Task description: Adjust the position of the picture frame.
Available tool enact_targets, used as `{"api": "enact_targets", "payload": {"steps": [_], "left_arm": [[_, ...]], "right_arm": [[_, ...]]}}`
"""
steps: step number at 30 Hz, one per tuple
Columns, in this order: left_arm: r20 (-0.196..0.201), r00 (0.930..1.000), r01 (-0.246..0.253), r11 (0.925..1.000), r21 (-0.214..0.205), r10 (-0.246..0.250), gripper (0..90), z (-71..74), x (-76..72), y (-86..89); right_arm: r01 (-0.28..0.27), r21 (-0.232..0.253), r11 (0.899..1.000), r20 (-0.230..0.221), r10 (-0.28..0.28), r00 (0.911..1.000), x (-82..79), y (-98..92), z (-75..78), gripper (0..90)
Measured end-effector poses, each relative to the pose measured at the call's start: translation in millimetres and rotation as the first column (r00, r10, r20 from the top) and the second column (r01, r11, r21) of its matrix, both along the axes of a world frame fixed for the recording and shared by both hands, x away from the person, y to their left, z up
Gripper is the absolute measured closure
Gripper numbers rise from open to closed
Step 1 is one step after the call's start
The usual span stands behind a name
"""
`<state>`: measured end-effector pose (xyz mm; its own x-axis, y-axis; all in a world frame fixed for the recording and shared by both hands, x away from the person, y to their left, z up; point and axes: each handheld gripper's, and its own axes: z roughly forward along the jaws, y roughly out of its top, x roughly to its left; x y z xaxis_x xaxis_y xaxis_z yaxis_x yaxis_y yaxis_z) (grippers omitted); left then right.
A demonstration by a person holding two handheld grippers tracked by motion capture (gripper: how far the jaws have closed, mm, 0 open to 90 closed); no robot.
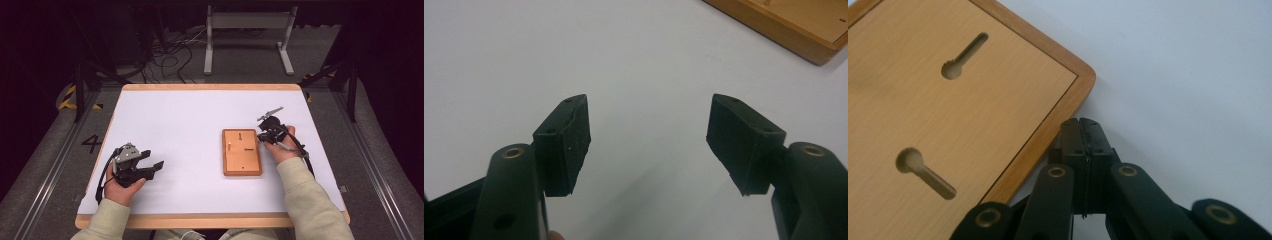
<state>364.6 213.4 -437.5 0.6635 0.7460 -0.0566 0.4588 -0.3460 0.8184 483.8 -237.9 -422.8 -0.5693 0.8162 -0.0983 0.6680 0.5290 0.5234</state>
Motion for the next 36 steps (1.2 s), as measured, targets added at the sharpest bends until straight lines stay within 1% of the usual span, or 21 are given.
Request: {"api": "enact_targets", "payload": {"steps": [2, 5, 9, 10, 11, 13, 15, 16, 19, 20, 21, 23, 26, 27, 28, 30, 31, 32, 33, 34, 36], "left_arm": [[0.003, 1.0000, -0.001, 1.0000, -0.002, 0.001, 34.2, 0.3, -0.3, 0.8], [0.005, 1.0000, 0.000, 1.0000, 0.001, 0.000, 34.2, 0.0, 0.0, 1.8], [0.004, 1.0000, -0.003, 1.0000, 0.001, 0.003, 34.1, 0.0, -0.6, 1.5], [0.004, 1.0000, 0.000, 1.0000, 0.003, 0.000, 34.2, 0.0, -0.5, 1.5], [0.004, 1.0000, 0.000, 1.0000, 0.004, 0.000, 34.2, -0.1, -0.4, 1.5], [-0.011, 0.9999, -0.001, 1.0000, -0.009, 0.001, 34.2, -0.7, -0.7, 0.5], [-0.006, 1.0000, 0.000, 1.0000, -0.004, 0.000, 34.1, -0.9, -0.2, 0.5], [-0.009, 1.0000, 0.001, 1.0000, -0.003, -0.002, 34.1, -0.9, -0.2, 0.5], [-0.009, 1.0000, 0.003, 1.0000, 0.000, -0.003, 34.1, -1.1, 0.1, 0.8], [-0.010, 0.9999, 0.002, 1.0000, -0.002, -0.002, 34.1, -1.3, 0.1, 0.9], [-0.007, 1.0000, 0.002, 1.0000, -0.002, -0.002, 34.1, -1.4, 0.2, 1.0], [-0.008, 1.0000, 0.002, 1.0000, -0.004, -0.002, 34.1, -1.4, 0.2, 1.4], [-0.013, 0.9999, 0.000, 1.0000, -0.007, 0.000, 34.1, -1.8, 0.3, 0.7], [-0.014, 0.9999, 0.000, 1.0000, -0.007, 0.000, 34.1, -1.8, 0.4, 0.4], [-0.014, 0.9999, 0.003, 1.0000, -0.005, -0.003, 34.1, -1.8, 0.5, 0.3], [-0.011, 0.9999, 0.005, 1.0000, -0.002, -0.005, 34.1, -1.9, 1.0, -0.1], [-0.011, 0.9999, 0.005, 1.0000, -0.002, -0.005, 34.1, -1.9, 1.0, -0.1], [-0.016, 0.9999, 0.007, 1.0000, -0.004, -0.007, 34.1, -1.9, 0.8, -0.6], [-0.016, 0.9999, 0.007, 1.0000, -0.004, -0.007, 34.1, -1.9, 0.8, -0.6], [-0.014, 0.9999, 0.008, 1.0000, -0.001, -0.008, 34.1, -1.9, 1.0, -0.1], [-0.014, 0.9999, 0.006, 1.0000, -0.003, -0.006, 34.1, -2.1, 0.9, 0.0]], "right_arm": [[0.001, 0.010, 1.000, 0.000, -0.001, 1.0000, 1.3, 0.9, 1.8, 90.0], [0.017, -0.010, 1.000, -0.003, -0.017, 0.9998, 1.5, 0.0, -0.4, 90.0], [0.049, 0.011, 0.999, -0.009, -0.049, 0.9988, 4.3, -4.0, -1.3, 90.0], [0.064, 0.016, 0.998, -0.019, -0.064, 0.9978, 7.6, -5.7, -1.3, 90.0], [0.064, 0.016, 0.998, -0.019, -0.064, 0.9978, 7.6, -5.7, -1.3, 90.0], [0.081, 0.022, 0.996, -0.032, -0.080, 0.9963, 12.0, -7.3, -2.5, 90.0], [0.105, 0.050, 0.993, -0.055, -0.102, 0.9933, 18.7, -10.0, -5.4, 90.0], [0.105, 0.050, 0.993, -0.055, -0.102, 0.9933, 18.7, -10.0, -5.4, 90.0], [0.131, 0.111, 0.985, -0.077, -0.122, 0.9895, 24.6, -11.4, -7.2, 90.0], [0.128, 0.123, 0.984, -0.085, -0.118, 0.9894, 25.5, -10.2, -7.6, 90.0], [0.129, 0.122, 0.984, -0.088, -0.119, 0.9890, 25.8, -8.1, -7.5, 90.0], [0.120, 0.103, 0.987, -0.077, -0.112, 0.9907, 26.7, -5.6, -7.2, 90.0], [0.107, 0.119, 0.987, -0.087, -0.097, 0.9914, 28.5, -4.8, -7.3, 90.0], [0.095, 0.144, 0.985, -0.098, -0.082, 0.9919, 29.4, -2.6, -7.8, 90.0], [0.089, 0.152, 0.984, -0.104, -0.073, 0.9919, 30.0, -0.2, -8.1, 90.0], [0.055, 0.150, 0.987, -0.095, -0.041, 0.9946, 32.4, 6.5, -8.5, 90.0], [0.055, 0.150, 0.987, -0.095, -0.041, 0.9946, 32.4, 6.5, -8.5, 90.0], [0.025, 0.150, 0.988, -0.100, -0.010, 0.9949, 35.7, 16.9, -8.5, 90.0], [0.025, 0.150, 0.988, -0.100, -0.010, 0.9949, 35.7, 16.9, -8.5, 90.0], [-0.001, 0.148, 0.989, -0.114, 0.018, 0.9933, 39.0, 27.8, -8.4, 90.0], [-0.016, 0.144, 0.989, -0.117, 0.033, 0.9926, 40.3, 31.9, -8.1, 90.0]]}}
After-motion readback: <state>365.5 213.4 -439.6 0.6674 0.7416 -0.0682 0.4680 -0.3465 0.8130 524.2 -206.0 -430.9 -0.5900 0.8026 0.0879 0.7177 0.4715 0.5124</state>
